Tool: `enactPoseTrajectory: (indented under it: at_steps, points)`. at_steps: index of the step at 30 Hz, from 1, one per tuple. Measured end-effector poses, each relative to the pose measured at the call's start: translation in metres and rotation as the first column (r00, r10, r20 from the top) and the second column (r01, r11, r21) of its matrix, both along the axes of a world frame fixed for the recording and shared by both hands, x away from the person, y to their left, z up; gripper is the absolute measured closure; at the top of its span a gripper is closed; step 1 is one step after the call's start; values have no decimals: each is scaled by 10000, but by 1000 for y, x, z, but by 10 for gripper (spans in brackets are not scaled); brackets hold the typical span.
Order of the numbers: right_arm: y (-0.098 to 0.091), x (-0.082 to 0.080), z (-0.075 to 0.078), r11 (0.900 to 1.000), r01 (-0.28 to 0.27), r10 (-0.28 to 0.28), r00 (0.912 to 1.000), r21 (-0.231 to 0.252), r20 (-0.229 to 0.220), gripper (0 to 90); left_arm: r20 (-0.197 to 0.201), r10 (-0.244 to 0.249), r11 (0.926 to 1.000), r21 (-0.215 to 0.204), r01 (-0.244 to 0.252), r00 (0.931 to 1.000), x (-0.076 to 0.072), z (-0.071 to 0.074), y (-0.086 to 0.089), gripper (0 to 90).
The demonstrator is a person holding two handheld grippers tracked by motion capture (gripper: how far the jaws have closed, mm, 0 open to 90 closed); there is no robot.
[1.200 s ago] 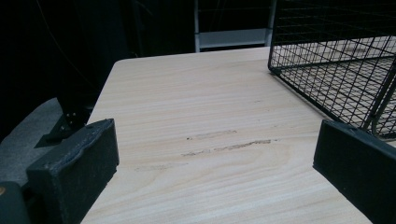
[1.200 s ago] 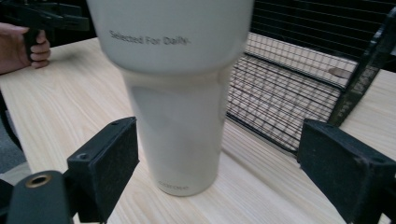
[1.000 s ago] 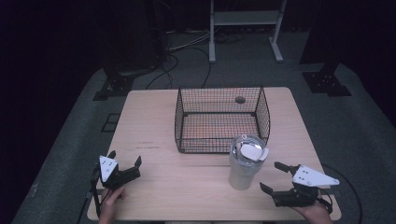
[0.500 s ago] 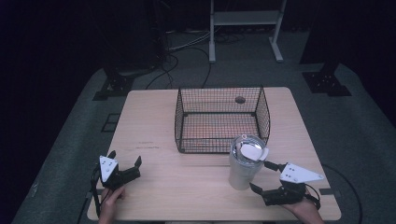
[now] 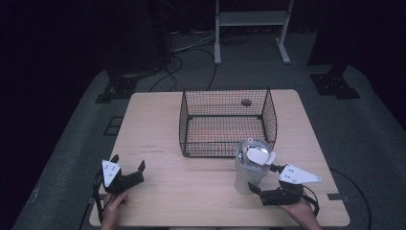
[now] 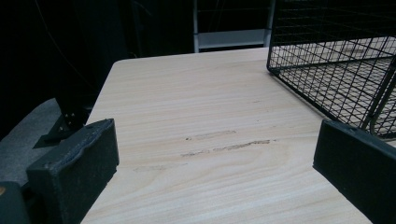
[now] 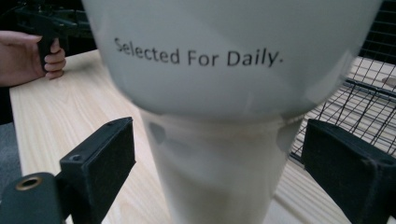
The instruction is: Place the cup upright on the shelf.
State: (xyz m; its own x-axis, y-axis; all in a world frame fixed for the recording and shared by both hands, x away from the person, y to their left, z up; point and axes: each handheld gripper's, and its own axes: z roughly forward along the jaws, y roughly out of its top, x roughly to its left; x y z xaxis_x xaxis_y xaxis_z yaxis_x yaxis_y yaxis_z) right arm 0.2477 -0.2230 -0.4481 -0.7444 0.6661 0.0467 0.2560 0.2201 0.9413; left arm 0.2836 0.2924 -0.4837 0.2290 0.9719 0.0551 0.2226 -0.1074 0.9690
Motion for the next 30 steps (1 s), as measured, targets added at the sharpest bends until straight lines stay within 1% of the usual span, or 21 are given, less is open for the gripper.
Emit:
enactPoseTrajectory:
  at_steps: [1,6,10,17,23,30]
  points:
    - [1,1,-1,10000,2,-2,10000,50,78,92,3,-3,10000,-12,3,10000,0,0,0,0]
    - [7,6,-5,9991,106,-112,9998,415,145,88,-9,5,10000,-12,-5,10000,0,0,0,0]
    - [11,9,-7,9982,149,-162,9996,577,224,76,-3,-2,10000,-20,2,10000,0,0,0,0]
    - [16,12,-9,9979,208,-233,9989,620,411,67,10,-3,10000,-16,3,10000,0,0,0,0]
    - [21,15,-10,9969,263,-294,9987,738,414,64,8,-5,10000,-21,5,10000,0,0,0,0]
    - [24,17,-10,9964,288,-332,9980,792,541,70,5,-12,10000,-51,12,10000,0,0,0,0]
